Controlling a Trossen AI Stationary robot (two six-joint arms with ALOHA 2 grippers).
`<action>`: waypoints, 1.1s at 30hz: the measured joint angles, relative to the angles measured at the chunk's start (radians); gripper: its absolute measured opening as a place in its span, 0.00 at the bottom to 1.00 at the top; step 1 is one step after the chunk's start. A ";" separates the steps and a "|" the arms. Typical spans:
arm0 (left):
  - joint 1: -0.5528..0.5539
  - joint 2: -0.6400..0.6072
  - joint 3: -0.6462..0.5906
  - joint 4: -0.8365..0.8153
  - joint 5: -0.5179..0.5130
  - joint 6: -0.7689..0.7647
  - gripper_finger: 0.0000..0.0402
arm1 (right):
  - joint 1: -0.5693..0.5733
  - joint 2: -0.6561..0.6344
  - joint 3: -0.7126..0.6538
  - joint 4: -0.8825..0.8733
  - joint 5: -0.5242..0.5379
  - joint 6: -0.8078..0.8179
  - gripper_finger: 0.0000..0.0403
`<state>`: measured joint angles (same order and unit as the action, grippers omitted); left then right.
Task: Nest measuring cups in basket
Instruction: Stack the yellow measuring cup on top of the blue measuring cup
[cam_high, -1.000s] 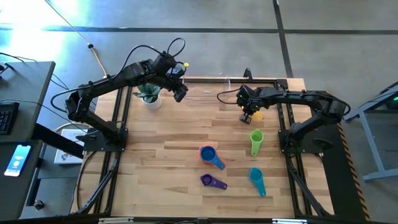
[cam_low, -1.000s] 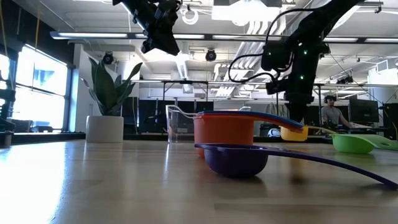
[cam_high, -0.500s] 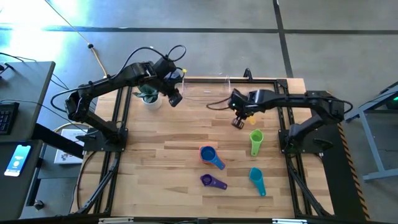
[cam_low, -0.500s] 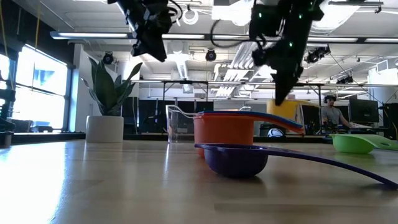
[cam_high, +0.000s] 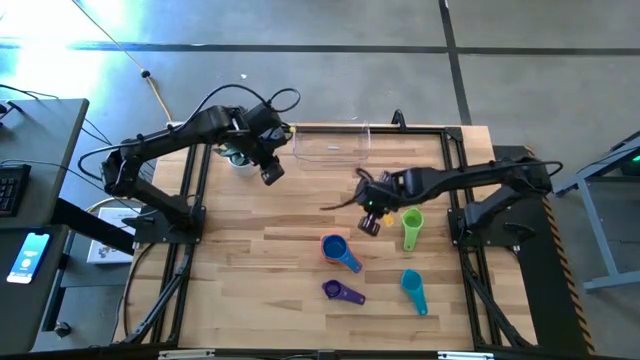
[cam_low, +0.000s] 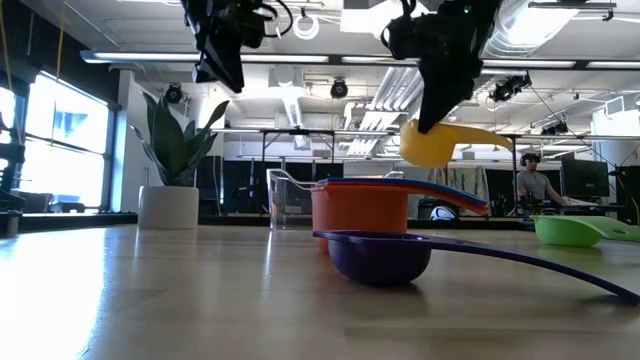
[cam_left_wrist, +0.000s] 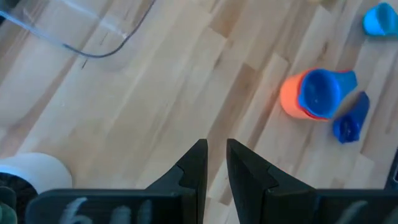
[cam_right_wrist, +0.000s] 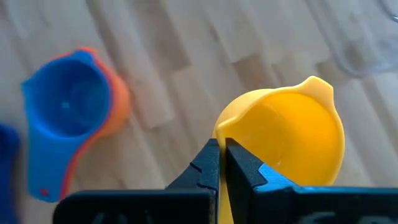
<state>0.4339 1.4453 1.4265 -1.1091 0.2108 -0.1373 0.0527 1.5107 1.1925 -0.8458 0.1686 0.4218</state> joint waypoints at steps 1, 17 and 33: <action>-0.010 -0.008 0.000 0.001 0.000 -0.004 0.12 | 0.016 0.013 0.011 0.008 -0.010 0.000 0.00; -0.107 -0.105 0.000 -0.003 -0.010 -0.035 0.12 | 0.114 0.250 0.285 0.021 -0.029 0.019 0.00; -0.117 -0.111 0.000 -0.007 -0.013 -0.017 0.12 | 0.219 0.363 0.322 0.094 -0.068 0.128 0.00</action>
<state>0.3168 1.3338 1.4265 -1.1162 0.1982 -0.1544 0.2716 1.8733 1.5143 -0.7519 0.1010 0.5503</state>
